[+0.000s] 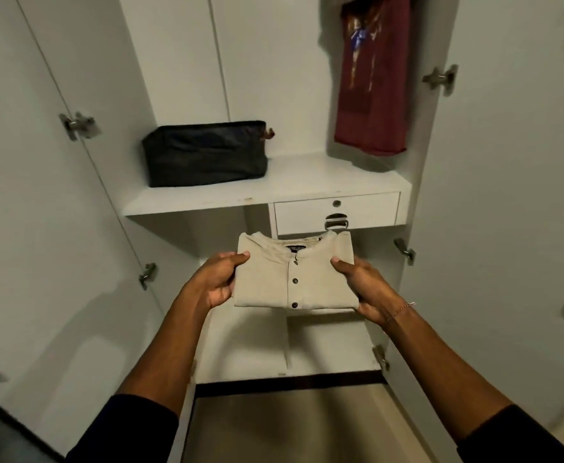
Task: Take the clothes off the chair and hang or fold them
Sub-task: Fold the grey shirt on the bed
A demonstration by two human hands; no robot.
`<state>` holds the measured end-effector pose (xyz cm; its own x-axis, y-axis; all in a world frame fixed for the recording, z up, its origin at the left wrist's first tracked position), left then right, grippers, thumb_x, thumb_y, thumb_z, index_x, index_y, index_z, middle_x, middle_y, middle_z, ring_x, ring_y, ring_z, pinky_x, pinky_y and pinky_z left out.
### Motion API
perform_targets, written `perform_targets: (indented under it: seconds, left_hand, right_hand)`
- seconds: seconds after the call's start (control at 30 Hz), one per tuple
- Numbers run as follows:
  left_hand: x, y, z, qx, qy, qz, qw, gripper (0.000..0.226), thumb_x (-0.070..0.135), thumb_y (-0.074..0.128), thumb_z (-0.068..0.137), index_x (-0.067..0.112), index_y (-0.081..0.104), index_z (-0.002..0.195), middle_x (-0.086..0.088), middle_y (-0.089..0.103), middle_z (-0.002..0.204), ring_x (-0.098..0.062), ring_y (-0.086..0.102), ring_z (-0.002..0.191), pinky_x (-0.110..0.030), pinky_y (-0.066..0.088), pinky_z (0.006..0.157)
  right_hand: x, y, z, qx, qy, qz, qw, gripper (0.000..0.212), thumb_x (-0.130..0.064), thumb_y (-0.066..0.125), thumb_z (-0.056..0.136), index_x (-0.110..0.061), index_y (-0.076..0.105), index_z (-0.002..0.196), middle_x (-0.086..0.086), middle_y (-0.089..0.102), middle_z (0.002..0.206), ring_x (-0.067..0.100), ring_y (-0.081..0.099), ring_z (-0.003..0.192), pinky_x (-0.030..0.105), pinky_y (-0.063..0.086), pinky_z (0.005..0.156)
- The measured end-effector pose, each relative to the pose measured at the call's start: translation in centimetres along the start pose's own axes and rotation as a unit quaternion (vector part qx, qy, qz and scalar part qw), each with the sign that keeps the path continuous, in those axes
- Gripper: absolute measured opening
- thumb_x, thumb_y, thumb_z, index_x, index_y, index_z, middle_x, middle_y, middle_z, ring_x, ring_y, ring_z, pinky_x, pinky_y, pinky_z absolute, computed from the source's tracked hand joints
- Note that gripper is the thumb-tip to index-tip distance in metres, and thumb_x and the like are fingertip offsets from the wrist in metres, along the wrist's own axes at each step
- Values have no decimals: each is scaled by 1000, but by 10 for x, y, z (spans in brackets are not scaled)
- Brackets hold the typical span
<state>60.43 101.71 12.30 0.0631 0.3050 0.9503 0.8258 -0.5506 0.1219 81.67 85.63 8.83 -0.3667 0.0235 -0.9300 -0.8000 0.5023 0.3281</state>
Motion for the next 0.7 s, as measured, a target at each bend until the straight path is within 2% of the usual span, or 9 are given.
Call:
perform_targets:
  seconds: [0.1, 0.23, 0.3, 0.37, 0.53, 0.6, 0.7]
  left_hand:
    - [38, -24, 37, 31, 24, 8, 999, 16, 9, 51, 102, 1, 65, 103, -12, 75, 93, -15, 74, 69, -27, 60, 58]
    - [95, -54, 95, 71, 58, 17, 996, 20, 12, 52, 102, 2, 65, 113, -11, 76, 98, -19, 74, 82, -30, 60, 64]
    - [126, -66, 124, 85, 64, 16, 994, 23, 14, 52, 102, 3, 64, 118, -11, 76, 103, -21, 73, 89, -32, 60, 67]
    - [158, -77, 156, 104, 74, 29, 991, 24, 15, 52, 102, 4, 64, 119, -11, 75, 103, -21, 73, 89, -32, 59, 65]
    - [234, -104, 236, 151, 116, 77, 979, 25, 19, 51, 103, 4, 64, 118, -11, 72, 106, -23, 69, 91, -35, 55, 69]
    - [263, -115, 269, 172, 124, 95, 973, 20, 18, 52, 103, 5, 64, 112, -12, 71, 107, -24, 68, 89, -36, 54, 67]
    - [304, -140, 315, 207, 137, 122, 961, 26, 16, 55, 101, 1, 61, 123, -15, 68, 116, -28, 67, 97, -39, 56, 76]
  right_hand:
    - [-22, 32, 57, -31, -8, -1, 999, 27, -15, 50, 105, -14, 59, 130, 7, 75, 113, 23, 73, 97, 39, 61, 75]
    - [-60, 70, 142, -68, -36, -18, 997, 29, -15, 50, 104, -15, 58, 132, 6, 73, 117, 25, 71, 105, 40, 60, 82]
    - [-82, 89, 181, -81, -44, -22, 995, 29, -14, 50, 104, -13, 58, 132, 8, 73, 117, 24, 72, 101, 39, 61, 79]
    - [-105, 109, 224, -96, -47, -27, 994, 28, -13, 50, 104, -13, 58, 131, 9, 73, 117, 24, 72, 100, 39, 62, 78]
    - [-161, 156, 325, -114, -59, -53, 990, 33, -10, 48, 104, -8, 53, 136, 13, 70, 122, 30, 69, 108, 43, 59, 87]
    - [-181, 180, 362, -118, -59, -61, 989, 30, -7, 46, 103, -10, 54, 132, 12, 70, 120, 27, 70, 101, 39, 60, 79]
    - [-207, 213, 414, -110, -65, -88, 988, 24, -5, 48, 102, -10, 54, 124, 9, 69, 110, 21, 69, 91, 34, 59, 66]
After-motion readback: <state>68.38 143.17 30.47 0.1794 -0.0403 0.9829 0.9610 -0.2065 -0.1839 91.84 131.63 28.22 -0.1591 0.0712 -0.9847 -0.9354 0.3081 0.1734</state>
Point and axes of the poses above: each hand's wrist, its own z-axis towards the middle knuckle, its own y-axis out of the palm, x = y × z, the point moved 2 cm from there along z, towards the middle knuckle
